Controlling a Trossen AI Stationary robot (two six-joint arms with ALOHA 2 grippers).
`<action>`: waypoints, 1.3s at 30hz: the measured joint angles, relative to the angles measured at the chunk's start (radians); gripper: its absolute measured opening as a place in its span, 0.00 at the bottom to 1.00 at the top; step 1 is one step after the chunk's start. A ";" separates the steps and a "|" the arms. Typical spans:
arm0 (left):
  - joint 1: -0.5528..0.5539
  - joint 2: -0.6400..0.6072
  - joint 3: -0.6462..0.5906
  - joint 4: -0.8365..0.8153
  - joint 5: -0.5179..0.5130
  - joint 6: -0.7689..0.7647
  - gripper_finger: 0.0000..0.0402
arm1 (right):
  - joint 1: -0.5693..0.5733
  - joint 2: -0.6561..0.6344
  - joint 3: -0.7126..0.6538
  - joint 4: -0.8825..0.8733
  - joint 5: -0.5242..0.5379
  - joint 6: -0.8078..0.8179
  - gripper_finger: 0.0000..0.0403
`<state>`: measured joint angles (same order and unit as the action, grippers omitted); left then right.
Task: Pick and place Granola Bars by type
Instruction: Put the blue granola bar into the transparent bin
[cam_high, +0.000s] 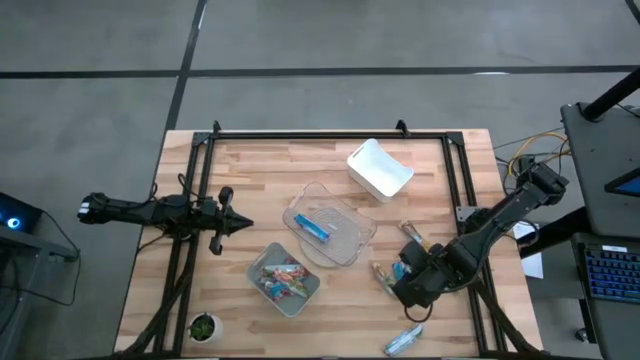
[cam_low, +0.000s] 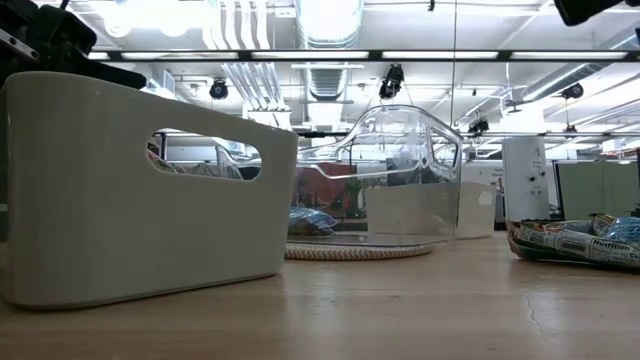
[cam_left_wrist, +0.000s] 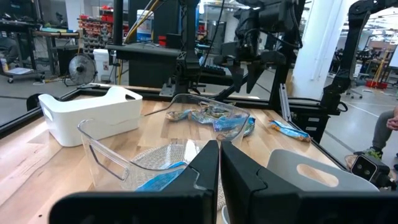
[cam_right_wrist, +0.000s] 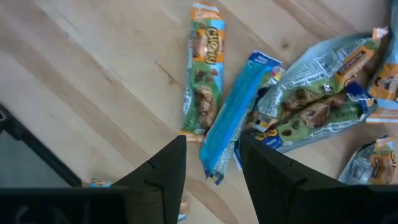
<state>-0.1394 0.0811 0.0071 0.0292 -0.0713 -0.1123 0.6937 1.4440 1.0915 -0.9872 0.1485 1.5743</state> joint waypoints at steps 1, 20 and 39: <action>0.000 0.000 0.000 0.000 0.000 0.000 0.00 | -0.001 0.004 -0.004 0.001 0.000 0.000 0.35; 0.000 0.000 0.000 0.000 0.000 0.000 0.00 | -0.054 0.142 -0.017 0.032 -0.064 -0.015 0.52; 0.000 0.000 0.000 0.000 0.000 0.000 0.00 | -0.053 0.178 -0.159 0.238 -0.099 0.127 0.55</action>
<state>-0.1390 0.0811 0.0072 0.0292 -0.0715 -0.1123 0.6403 1.6215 0.9324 -0.7496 0.0490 1.7016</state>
